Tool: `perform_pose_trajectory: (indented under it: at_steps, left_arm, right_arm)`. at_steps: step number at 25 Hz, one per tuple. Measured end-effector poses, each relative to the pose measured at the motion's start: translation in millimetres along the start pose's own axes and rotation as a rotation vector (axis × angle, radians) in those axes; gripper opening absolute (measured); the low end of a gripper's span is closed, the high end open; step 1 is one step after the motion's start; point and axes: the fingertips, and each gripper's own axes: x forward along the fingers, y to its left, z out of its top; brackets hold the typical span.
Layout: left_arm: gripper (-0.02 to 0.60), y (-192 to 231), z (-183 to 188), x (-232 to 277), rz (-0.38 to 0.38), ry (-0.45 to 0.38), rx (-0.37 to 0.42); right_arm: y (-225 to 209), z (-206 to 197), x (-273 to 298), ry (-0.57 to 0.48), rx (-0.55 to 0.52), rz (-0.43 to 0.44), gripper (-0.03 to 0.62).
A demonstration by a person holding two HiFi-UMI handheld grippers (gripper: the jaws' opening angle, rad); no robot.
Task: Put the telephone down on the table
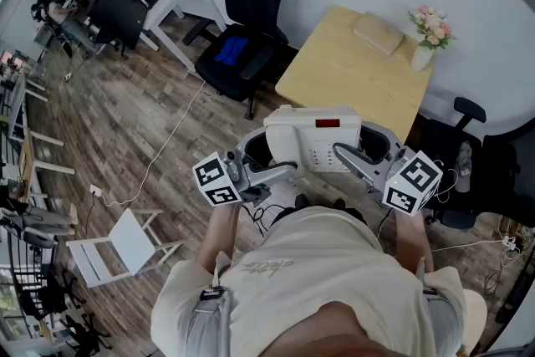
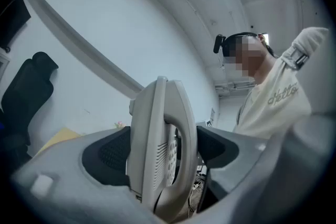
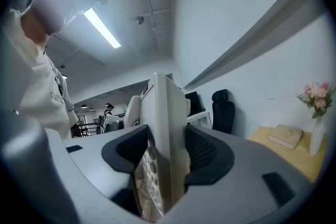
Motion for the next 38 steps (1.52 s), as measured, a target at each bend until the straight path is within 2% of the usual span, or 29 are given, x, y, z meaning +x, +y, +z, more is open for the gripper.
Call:
perform_pose_trajectory:
  at_steps: [9, 16, 21, 29, 38]
  left_arm:
    - [0.385, 11.6, 4.6, -25.5, -0.045, 0.010, 0.012]
    - [0.385, 20.1, -6.8, -28.6, -0.063, 0.033, -0.018]
    - [0.385, 44.1, 2.7, -57.0, -0.059, -0.008, -0.053]
    - [0.385, 104.4, 17.0, -31.5, -0.024, 0.024, -0.057]
    - [0.385, 199.8, 46.7, 37.1, -0.031, 0.068, -0.018]
  right_arm:
    - [13.2, -6.3, 23.6, -0.026, -0.022, -0.042, 0.213]
    - [9.7, -18.8, 26.6, -0.018, -0.006, -0.066, 0.213]
    - [11.9, -23.6, 62.8, 0.009, 0.026, -0.068, 0.213]
    - [-49.4, -15.9, 92.8, -0.003, 0.078, -0.040, 0.212]
    - [-160.5, 19.7, 123.0, -0.047, 0.068, -0.032, 0.213]
